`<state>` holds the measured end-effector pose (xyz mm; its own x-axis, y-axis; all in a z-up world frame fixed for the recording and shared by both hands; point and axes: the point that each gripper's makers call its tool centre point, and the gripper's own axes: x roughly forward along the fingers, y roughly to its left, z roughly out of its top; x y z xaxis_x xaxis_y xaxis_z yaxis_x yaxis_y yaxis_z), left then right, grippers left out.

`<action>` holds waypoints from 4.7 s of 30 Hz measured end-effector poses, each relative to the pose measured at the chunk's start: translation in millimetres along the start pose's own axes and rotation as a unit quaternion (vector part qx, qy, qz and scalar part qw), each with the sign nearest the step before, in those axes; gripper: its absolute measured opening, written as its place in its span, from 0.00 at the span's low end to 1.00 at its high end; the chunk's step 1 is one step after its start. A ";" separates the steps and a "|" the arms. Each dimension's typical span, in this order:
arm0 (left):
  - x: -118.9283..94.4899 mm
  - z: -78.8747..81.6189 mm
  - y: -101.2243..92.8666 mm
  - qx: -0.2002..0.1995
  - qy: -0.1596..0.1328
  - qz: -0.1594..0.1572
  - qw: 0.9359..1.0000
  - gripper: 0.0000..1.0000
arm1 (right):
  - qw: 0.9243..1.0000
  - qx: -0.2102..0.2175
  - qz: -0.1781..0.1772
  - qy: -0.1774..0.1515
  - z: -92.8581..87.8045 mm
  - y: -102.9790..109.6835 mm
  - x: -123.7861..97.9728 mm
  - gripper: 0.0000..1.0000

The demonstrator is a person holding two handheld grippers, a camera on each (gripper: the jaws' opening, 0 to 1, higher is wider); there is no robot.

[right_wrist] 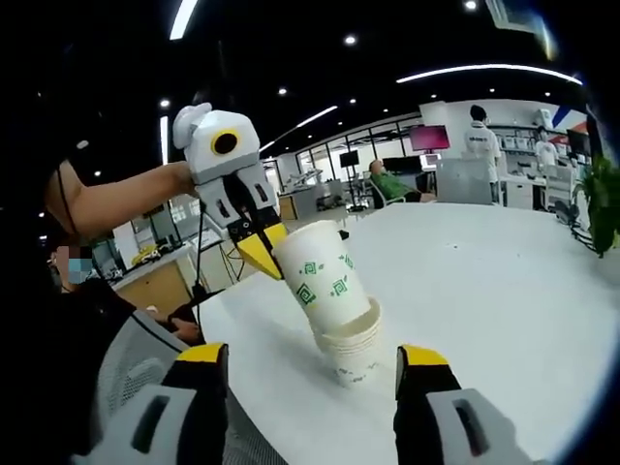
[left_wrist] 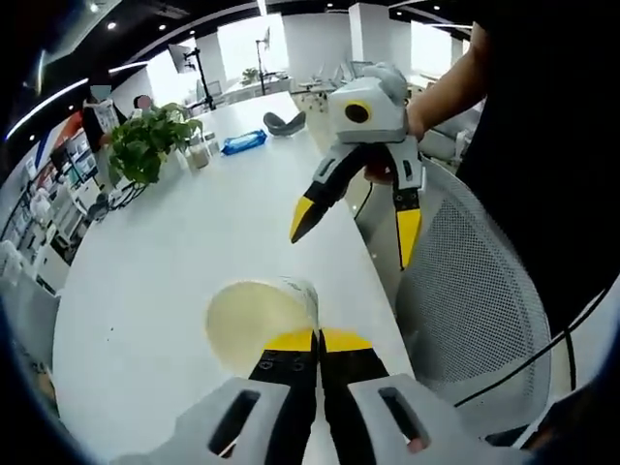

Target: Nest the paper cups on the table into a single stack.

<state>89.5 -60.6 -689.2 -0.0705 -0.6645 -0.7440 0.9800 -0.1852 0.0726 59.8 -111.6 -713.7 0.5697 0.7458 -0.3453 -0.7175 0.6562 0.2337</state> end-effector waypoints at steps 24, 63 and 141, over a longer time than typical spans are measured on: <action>21.0 -18.8 2.6 0.054 0.074 -0.004 0.996 0.00 | 1.000 0.014 -0.014 -0.002 -7.3 -5.6 -4.5 0.69; 29.4 -39.2 6.2 0.159 0.174 -0.012 0.972 0.00 | 0.999 0.028 -0.017 0.006 -15.6 -5.5 -5.1 0.66; 45.8 -46.2 30.7 -0.059 0.002 0.090 0.994 0.42 | 0.995 -0.063 0.003 0.071 -17.2 -27.0 31.6 0.61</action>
<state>125.0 -63.2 -751.7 0.1089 -0.6763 -0.7286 0.9917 0.0238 0.1262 90.3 -107.7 -746.5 0.5091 0.7203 -0.4712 -0.7703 0.6255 0.1239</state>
